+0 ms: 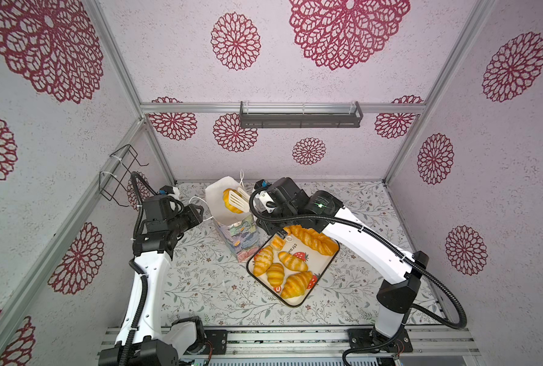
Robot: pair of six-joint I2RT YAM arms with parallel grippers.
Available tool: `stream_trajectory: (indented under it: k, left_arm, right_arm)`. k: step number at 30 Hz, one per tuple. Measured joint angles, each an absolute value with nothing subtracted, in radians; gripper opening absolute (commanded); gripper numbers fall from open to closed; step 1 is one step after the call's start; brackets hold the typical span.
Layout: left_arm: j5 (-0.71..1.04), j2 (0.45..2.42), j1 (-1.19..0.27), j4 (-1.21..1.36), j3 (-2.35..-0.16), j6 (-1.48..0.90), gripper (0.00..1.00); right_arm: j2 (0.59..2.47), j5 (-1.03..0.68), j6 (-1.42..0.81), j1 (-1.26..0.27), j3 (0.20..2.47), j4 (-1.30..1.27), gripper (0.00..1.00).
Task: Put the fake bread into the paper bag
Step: 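Lower the croissant into the bag and open the tongs with the right gripper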
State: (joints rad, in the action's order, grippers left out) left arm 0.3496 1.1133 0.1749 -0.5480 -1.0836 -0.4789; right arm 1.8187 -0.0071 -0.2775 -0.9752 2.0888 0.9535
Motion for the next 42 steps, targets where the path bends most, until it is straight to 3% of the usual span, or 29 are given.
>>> stream_trajectory:
  k: [27,42]
  left_arm:
    - [0.358,1.113,0.175,-0.547,-1.084,-0.479,0.38]
    - [0.375,1.113,0.175,-0.545,-1.084,-0.479,0.39]
  right_arm:
    - [1.899,-0.006,-0.228,-0.975,2.132,0.943,0.35]
    - [1.908,-0.007,-0.227,-0.972,2.161,0.946,0.49]
